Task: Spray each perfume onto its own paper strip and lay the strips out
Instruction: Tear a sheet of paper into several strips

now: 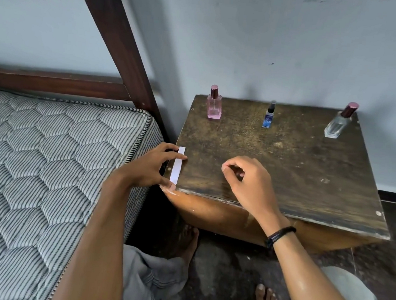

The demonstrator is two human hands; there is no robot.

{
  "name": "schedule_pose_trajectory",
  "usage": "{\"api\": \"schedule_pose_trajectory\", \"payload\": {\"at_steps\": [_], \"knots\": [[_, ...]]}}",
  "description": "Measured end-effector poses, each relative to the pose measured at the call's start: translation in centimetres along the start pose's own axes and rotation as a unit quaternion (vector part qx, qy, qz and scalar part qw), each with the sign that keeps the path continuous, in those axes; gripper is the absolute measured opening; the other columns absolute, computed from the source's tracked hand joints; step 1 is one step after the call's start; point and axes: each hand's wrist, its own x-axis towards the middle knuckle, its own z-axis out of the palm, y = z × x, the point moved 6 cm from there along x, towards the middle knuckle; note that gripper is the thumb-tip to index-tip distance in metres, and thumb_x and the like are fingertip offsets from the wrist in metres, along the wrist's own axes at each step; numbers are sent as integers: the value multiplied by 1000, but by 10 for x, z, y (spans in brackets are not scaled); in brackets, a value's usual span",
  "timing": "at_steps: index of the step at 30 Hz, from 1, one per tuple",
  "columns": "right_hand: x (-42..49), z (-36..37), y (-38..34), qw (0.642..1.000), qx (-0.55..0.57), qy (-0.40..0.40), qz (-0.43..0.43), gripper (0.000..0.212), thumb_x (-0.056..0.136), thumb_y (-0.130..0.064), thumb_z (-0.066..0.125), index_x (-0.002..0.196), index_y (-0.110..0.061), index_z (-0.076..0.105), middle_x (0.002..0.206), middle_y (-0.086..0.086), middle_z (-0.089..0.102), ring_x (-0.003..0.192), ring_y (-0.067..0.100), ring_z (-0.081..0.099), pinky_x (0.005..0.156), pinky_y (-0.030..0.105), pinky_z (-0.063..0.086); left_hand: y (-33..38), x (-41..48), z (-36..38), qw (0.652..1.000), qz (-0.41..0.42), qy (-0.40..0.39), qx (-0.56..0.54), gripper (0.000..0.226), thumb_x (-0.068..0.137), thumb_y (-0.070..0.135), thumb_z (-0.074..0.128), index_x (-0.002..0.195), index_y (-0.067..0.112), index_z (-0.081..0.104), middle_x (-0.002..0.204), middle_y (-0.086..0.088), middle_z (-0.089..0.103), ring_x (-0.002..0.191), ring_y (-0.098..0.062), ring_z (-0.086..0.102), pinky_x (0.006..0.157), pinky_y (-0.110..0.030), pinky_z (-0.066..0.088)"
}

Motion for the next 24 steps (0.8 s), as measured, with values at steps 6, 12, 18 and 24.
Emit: {"api": "schedule_pose_trajectory", "payload": {"at_steps": [6, 12, 18, 24], "knots": [[0, -3, -1, 1000, 3, 3, -4, 10, 97, -20, 65, 93, -23, 73, 94, -17, 70, 94, 10, 60, 79, 29, 54, 1, 2, -2, 1000, 2, 12, 1, 81, 75, 19, 88, 146, 29, 50, 149, 12, 30, 131, -3, 32, 103, -19, 29], [0, -3, -1, 1000, 3, -1, 0, 9, 98, -21, 65, 94, -25, 73, 94, -19, 69, 94, 8, 60, 80, 29, 53, -3, 3, -3, 1000, 1, 25, 4, 78, 78, 11, 84, 146, 28, 50, 148, 12, 35, 130, -3, 36, 100, -15, 31], [0, -2, -3, 1000, 3, -9, -2, 10, 99, -24, 64, 95, -26, 73, 94, -19, 68, 93, 7, 60, 80, 29, 54, -5, 5, -4, 999, 2, 42, 16, 71, 79, 14, 84, 143, 27, 56, 146, 13, 40, 129, -3, 38, 105, -23, 33], [0, 0, -1, 1000, 3, -15, 0, 10, 99, -24, 64, 96, -26, 73, 92, -22, 66, 93, 7, 59, 80, 29, 54, -3, 7, -9, 994, 19, 100, 37, 50, 81, 20, 83, 129, 24, 68, 134, 9, 54, 127, -8, 47, 109, -27, 33]]}}
